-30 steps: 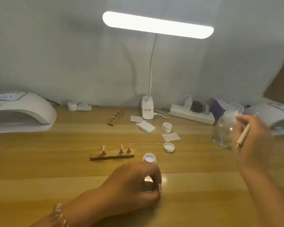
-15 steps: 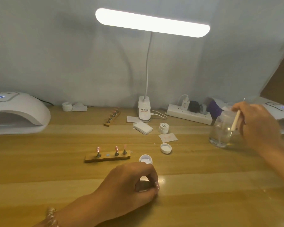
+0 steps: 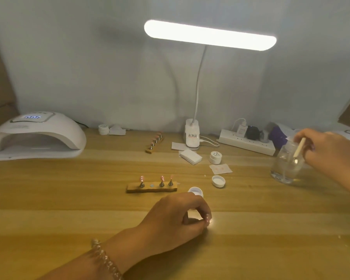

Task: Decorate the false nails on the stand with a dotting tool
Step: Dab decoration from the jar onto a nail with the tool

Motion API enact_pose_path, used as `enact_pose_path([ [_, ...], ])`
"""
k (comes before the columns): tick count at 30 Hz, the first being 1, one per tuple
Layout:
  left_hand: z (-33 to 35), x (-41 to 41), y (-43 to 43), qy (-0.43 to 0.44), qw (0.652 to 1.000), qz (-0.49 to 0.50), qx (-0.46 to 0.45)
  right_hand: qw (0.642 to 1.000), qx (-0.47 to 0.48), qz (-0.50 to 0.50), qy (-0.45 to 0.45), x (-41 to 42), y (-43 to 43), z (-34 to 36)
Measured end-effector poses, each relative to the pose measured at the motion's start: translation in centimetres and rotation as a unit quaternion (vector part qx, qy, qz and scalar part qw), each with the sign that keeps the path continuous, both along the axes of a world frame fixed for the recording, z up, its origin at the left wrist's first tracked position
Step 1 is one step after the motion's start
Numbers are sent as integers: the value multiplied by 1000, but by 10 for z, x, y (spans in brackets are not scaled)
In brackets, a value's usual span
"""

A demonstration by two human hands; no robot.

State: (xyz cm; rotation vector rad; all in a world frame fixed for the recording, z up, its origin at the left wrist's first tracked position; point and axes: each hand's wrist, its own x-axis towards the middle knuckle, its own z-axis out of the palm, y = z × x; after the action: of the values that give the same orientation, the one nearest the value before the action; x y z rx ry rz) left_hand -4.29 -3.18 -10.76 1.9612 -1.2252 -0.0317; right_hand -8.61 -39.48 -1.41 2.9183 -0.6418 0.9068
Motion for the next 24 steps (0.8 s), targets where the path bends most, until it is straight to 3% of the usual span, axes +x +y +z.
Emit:
enact_pose_path([
  [6, 1, 1, 3, 5, 999, 13, -30, 995, 99, 24, -1, 0, -4, 5],
  [12, 2, 4, 3, 37, 997, 29, -62, 981, 103, 75, -145, -3, 44, -2],
  [15, 4, 5, 6, 62, 995, 31, -68, 953, 188, 178, -158, -17, 110, -21],
  [19, 1, 2, 18, 89, 993, 35, -70, 863, 391, 297, -114, -39, 192, -56],
  [22, 1, -1, 25, 96, 991, 34, -81, 843, 406, 333, -114, -45, 217, -74],
  [24, 1, -1, 26, 106, 990, 31, -88, 858, 361, 344, -125, -46, 218, -79],
])
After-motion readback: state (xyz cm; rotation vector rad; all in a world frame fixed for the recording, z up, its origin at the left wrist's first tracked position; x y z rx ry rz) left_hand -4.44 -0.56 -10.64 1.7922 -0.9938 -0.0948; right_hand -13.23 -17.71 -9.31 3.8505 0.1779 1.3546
